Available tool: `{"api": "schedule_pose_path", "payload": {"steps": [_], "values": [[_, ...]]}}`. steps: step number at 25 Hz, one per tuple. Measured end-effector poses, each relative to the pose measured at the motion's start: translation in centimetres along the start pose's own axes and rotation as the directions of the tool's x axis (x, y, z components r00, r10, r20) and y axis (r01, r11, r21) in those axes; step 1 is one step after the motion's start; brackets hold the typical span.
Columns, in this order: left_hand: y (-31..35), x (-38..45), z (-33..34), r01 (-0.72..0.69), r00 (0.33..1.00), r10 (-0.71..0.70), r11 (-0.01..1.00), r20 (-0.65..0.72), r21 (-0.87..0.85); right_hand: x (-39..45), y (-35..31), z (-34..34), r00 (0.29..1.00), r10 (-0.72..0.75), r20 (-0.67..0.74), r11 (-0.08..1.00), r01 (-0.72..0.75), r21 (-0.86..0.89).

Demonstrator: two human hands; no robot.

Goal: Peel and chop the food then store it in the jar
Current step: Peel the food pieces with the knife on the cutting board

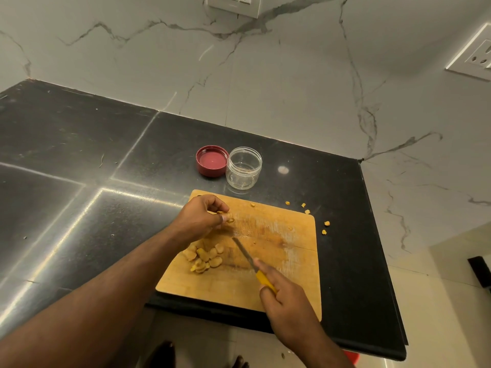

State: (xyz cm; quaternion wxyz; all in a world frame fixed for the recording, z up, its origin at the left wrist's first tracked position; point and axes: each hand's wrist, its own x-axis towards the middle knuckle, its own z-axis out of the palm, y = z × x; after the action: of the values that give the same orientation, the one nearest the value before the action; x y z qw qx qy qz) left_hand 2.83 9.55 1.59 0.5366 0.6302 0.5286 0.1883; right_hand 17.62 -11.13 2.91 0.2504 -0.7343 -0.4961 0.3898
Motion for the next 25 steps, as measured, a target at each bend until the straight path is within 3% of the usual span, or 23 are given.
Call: {"api": "schedule_pose_path", "payload": {"steps": [5, 9, 14, 17, 22, 25], "values": [[-0.2, 0.1, 0.4, 0.003, 1.000, -0.003, 1.000, 0.010, -0.021, -0.1, 0.9, -0.6, 0.992, 0.036, -0.119, 0.993, -0.050, -0.110], [-0.2, 0.1, 0.8, 0.001, 1.000, -0.001, 1.000, 0.005, -0.027, -0.5, 1.6, -0.2, 0.984, 0.070, -0.167, 0.992, -0.087, -0.097], [-0.1, 0.0, 1.0, 0.005, 1.000, -0.006, 1.000, -0.016, -0.031, -1.1, 1.1, 0.4, 1.000, -0.007, 0.007, 1.000, 0.007, -0.017], [0.1, -0.1, 0.7, 0.017, 0.999, -0.018, 0.999, -0.027, -0.041, -0.7, 0.5, 1.0, 1.000, -0.021, -0.015, 0.999, 0.020, -0.036], [-0.2, -0.4, 0.4, 0.018, 0.999, -0.019, 1.000, -0.034, -0.025, -0.9, -0.9, 2.3, 0.991, -0.099, 0.094, 0.992, 0.105, -0.069], [-0.3, -0.5, 0.3, 0.030, 0.999, -0.030, 0.999, -0.012, -0.013, -0.8, -0.7, 1.6, 0.993, -0.099, 0.058, 0.994, 0.100, -0.030]]}}
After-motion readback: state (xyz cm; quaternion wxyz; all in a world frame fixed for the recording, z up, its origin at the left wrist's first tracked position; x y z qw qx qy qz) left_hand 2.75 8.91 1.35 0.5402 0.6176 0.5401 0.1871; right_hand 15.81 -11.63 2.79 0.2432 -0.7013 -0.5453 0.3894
